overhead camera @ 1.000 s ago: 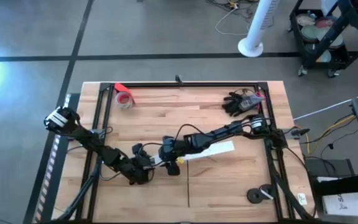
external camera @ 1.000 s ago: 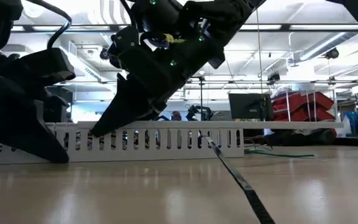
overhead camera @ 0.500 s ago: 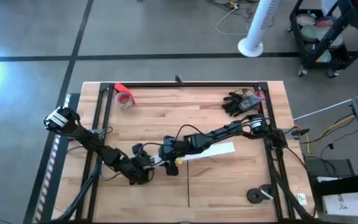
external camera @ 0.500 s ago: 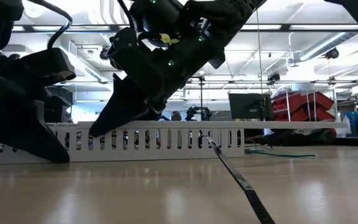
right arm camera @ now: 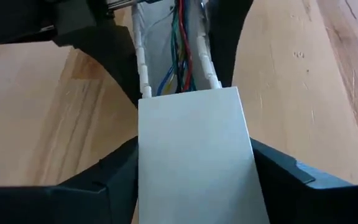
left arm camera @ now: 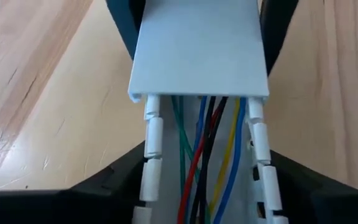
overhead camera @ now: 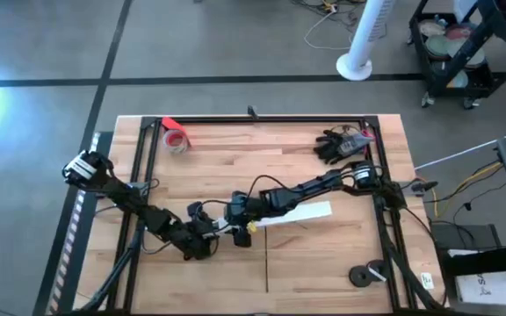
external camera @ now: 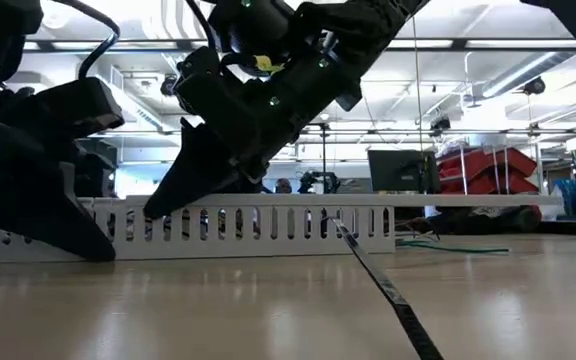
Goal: Ziptie cables
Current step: Close the cable duct
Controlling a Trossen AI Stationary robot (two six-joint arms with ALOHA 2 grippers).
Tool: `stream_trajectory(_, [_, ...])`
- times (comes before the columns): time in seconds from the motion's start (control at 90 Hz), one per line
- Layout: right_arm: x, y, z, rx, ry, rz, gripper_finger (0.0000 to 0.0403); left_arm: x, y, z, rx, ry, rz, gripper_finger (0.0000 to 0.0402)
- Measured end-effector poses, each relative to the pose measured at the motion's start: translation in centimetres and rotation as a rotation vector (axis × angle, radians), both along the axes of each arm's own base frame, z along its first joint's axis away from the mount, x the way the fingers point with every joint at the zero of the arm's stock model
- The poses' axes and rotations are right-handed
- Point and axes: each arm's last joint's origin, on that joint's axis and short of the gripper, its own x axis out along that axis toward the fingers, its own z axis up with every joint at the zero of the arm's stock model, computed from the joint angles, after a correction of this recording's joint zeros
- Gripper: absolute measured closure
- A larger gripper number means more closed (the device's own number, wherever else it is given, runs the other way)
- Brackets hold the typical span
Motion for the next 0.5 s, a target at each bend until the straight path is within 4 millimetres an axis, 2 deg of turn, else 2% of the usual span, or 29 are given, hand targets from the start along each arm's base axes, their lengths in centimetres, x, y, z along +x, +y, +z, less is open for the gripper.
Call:
stream_trajectory(0.156, [0.1, -0.1, 0.1, 0.001, -0.014, 0.000, 0.0164, 0.4, 0.4, 0.1, 0.008, -0.009, 0.007, 0.0177])
stream_trajectory(0.5, [0.3, -0.1, 0.4, 0.001, -0.025, 0.006, 0.0176, 1.6, 1.3, 0.5, -0.002, -0.046, -0.037, 0.0176])
